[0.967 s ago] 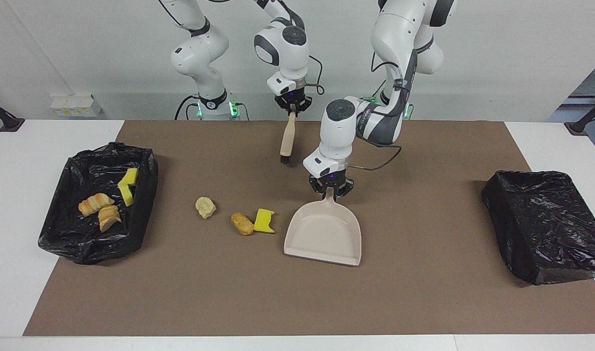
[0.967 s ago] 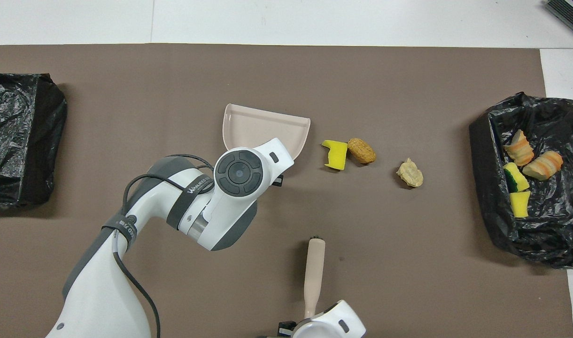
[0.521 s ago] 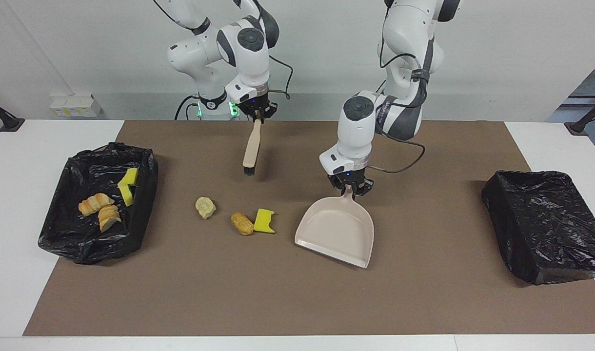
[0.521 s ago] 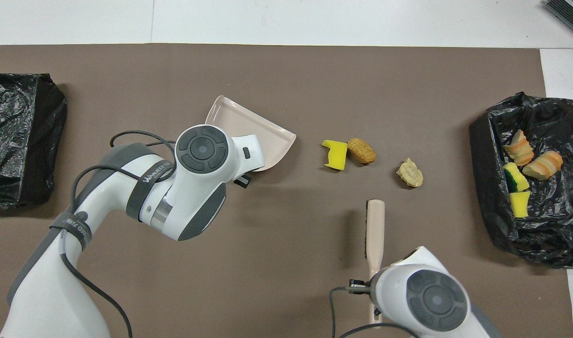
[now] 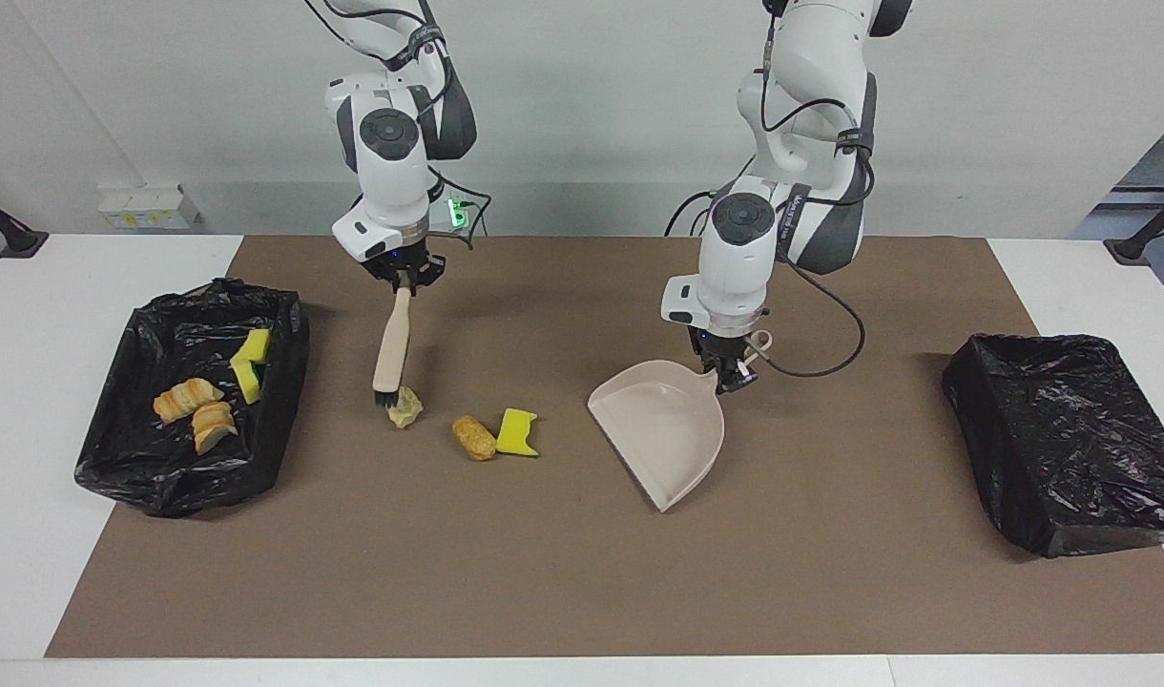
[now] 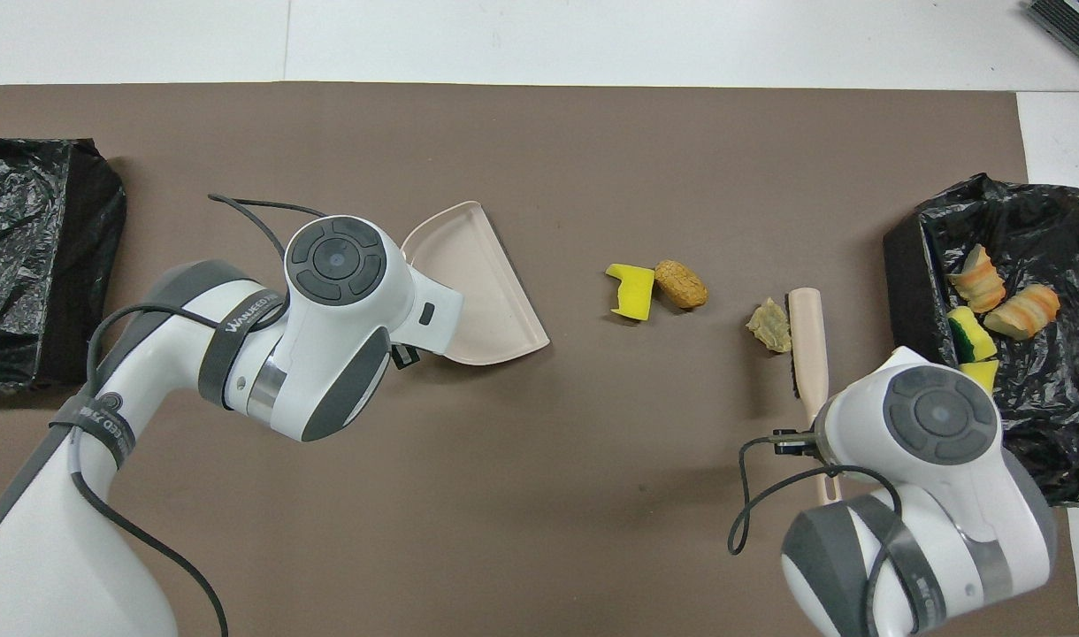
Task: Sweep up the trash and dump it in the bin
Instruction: 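Grasp the brush with the right gripper and lift it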
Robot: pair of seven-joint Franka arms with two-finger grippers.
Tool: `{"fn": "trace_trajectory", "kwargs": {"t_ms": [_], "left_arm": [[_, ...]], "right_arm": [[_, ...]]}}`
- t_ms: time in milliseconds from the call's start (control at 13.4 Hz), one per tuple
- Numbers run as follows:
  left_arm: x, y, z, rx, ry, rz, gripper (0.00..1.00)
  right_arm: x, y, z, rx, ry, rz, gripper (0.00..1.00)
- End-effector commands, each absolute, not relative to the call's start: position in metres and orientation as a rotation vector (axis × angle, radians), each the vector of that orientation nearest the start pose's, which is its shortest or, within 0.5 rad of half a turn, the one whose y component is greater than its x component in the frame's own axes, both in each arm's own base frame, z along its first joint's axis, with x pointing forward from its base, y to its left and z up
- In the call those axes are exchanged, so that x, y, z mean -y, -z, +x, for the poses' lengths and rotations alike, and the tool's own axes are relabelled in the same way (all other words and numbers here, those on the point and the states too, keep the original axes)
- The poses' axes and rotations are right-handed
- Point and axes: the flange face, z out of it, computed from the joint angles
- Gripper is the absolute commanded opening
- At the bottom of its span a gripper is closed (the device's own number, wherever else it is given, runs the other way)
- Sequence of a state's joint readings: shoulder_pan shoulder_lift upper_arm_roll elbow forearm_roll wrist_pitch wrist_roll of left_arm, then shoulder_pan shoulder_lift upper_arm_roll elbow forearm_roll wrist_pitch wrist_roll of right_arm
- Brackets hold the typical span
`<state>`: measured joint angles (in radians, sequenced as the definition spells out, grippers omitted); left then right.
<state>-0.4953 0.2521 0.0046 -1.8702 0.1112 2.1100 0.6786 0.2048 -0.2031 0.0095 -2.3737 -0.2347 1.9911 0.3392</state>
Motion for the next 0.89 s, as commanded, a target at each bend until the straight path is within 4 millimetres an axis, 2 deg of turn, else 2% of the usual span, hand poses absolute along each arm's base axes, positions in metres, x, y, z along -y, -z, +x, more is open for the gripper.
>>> {"fn": "trace_trajectory", "kwargs": {"t_ms": [0, 149, 297, 446, 595, 744, 818], "left_arm": [[0.288, -0.380, 0.546, -1.855, -0.016, -2.403, 0.00], [0.291, -0.375, 0.550, -1.874, -0.002, -2.385, 0.00], [0.299, -0.372, 0.559, -1.893, 0.010, -2.369, 0.00], [0.302, -0.368, 0.557, -1.900, -0.001, -2.368, 0.00], [0.302, -0.362, 0.558, -1.901, -0.008, -2.368, 0.00], [0.306, -0.357, 0.554, -1.908, -0.024, -2.371, 0.00], [0.311, -0.357, 0.549, -1.919, -0.037, -2.363, 0.00]], "right_arm": [[-0.078, -0.364, 0.469, 0.082, -0.180, -3.437, 0.00], [-0.064, -0.353, 0.478, 0.120, -0.162, -3.482, 0.00], [-0.066, -0.350, 0.480, 0.181, -0.139, -3.512, 0.00], [-0.073, -0.348, 0.487, 0.191, -0.139, -3.512, 0.00], [-0.092, -0.347, 0.508, 0.185, -0.162, -3.489, 0.00], [-0.132, -0.348, 0.510, 0.131, -0.182, -3.415, 0.00], [-0.138, -0.354, 0.513, 0.093, -0.199, -3.405, 0.00]]}}
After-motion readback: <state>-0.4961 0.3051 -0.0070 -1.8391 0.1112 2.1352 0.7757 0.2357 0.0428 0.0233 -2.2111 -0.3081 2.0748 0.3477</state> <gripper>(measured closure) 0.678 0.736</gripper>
